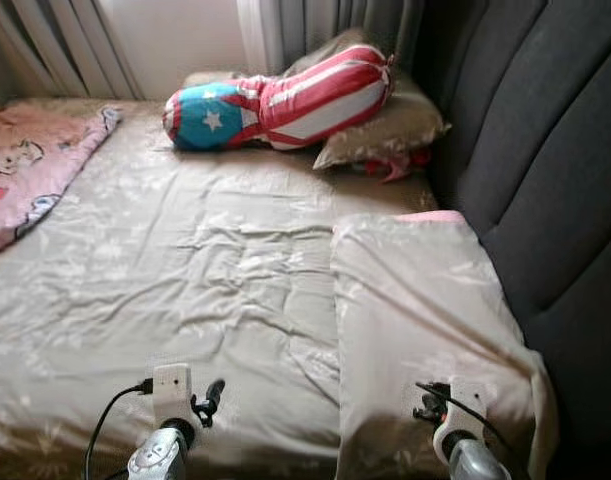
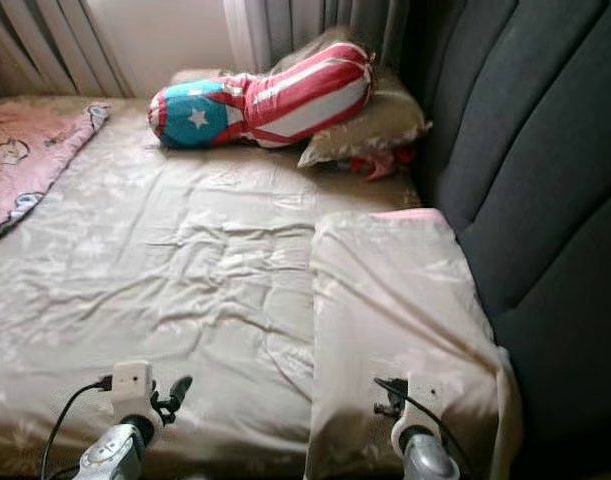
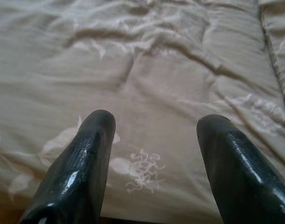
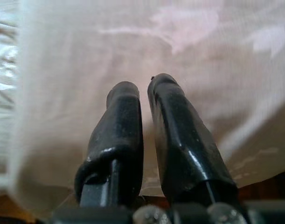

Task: Clean up the room

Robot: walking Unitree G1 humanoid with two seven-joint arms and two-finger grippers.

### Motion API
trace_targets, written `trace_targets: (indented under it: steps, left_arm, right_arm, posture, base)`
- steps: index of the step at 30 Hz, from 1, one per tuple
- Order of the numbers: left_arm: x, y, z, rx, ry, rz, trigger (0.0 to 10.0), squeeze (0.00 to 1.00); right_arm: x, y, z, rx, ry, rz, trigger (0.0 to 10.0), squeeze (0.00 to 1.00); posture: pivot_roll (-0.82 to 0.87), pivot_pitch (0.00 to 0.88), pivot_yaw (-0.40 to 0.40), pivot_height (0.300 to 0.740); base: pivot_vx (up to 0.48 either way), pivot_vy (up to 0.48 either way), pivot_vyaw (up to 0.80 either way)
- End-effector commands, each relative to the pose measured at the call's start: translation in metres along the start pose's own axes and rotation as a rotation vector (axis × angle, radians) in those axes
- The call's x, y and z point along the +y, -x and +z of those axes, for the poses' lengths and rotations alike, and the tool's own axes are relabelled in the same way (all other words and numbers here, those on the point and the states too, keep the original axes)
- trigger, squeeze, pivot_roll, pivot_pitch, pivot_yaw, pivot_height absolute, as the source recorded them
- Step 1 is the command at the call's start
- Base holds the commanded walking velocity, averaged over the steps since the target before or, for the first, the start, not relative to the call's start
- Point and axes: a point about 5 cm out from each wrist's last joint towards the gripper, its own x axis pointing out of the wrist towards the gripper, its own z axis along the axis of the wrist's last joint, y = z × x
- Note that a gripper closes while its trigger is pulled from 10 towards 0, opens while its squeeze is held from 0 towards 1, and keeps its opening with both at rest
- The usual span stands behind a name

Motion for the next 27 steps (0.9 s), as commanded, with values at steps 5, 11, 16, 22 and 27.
trace_targets:
  steps: [5,11,16,22,27]
  left_arm:
    - [0.0,0.002,-0.018,0.102,-0.076,-0.004,10.0,0.0]
    - [0.001,0.013,-0.048,0.267,-0.141,0.012,10.0,0.0]
    - [0.0,0.019,-0.06,0.309,-0.18,0.007,10.0,0.0]
    - [0.003,0.023,-0.066,0.329,-0.168,0.034,10.0,0.0]
    - [0.002,0.024,-0.067,0.333,-0.171,0.032,10.0,0.0]
  right_arm:
    - [0.001,0.003,-0.013,0.075,0.014,-0.007,10.0,0.0]
    - [-0.006,0.008,-0.029,0.151,-0.045,-0.092,10.0,0.0]
    - [-0.006,0.012,-0.039,0.174,-0.016,-0.077,10.0,1.0]
    - [-0.013,0.019,-0.053,0.224,0.029,-0.091,10.0,1.0]
    - [-0.016,0.022,-0.057,0.239,0.041,-0.095,10.0,1.0]
  posture:
    - [-0.01,0.0,-0.039,0.74]
    - [-0.01,0.0,-0.038,0.74]
    - [-0.01,0.0,-0.038,0.74]
    - [0.0,0.0,-0.046,0.74]
    - [-0.01,0.0,-0.043,0.74]
  base:
    - [0.0,0.0,0.0]
    - [0.0,0.0,0.0]
    - [0.0,0.0,0.0]
    - [0.0,0.0,0.0]
    - [0.0,0.0,0.0]
